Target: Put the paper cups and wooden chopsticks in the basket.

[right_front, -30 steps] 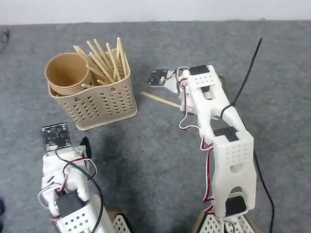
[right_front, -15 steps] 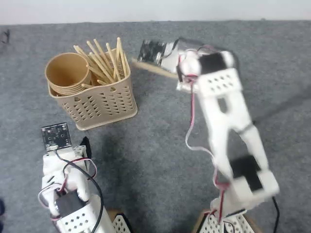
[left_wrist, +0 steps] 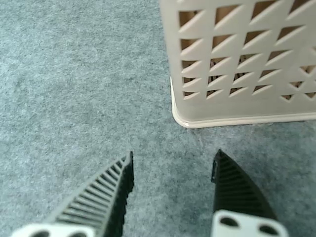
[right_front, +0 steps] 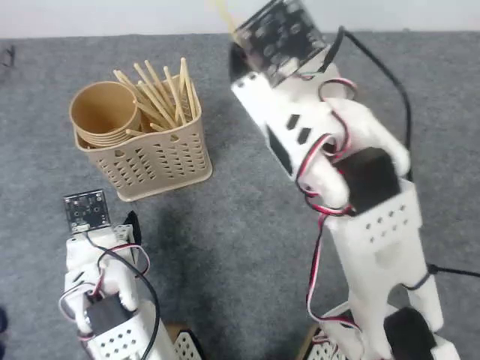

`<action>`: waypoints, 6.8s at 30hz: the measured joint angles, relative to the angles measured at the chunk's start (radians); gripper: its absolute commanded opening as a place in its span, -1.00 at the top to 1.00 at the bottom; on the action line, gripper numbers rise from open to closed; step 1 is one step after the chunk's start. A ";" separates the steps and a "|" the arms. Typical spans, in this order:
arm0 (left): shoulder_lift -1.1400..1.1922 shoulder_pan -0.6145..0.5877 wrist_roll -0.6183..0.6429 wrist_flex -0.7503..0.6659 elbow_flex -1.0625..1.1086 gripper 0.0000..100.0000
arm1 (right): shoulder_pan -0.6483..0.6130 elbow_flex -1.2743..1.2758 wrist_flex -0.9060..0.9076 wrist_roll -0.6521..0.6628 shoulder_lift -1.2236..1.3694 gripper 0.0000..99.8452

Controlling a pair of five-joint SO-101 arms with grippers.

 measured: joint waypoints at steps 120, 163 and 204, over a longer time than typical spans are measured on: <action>-0.005 0.140 0.149 -0.443 -0.203 0.35 | -0.336 0.514 -0.038 0.377 -0.304 0.99; -0.003 -0.127 0.071 -0.017 0.032 0.35 | -0.127 0.442 -0.667 0.086 0.210 0.99; -0.003 -0.127 0.071 -0.017 0.032 0.35 | -0.207 0.442 -0.542 0.092 0.167 0.67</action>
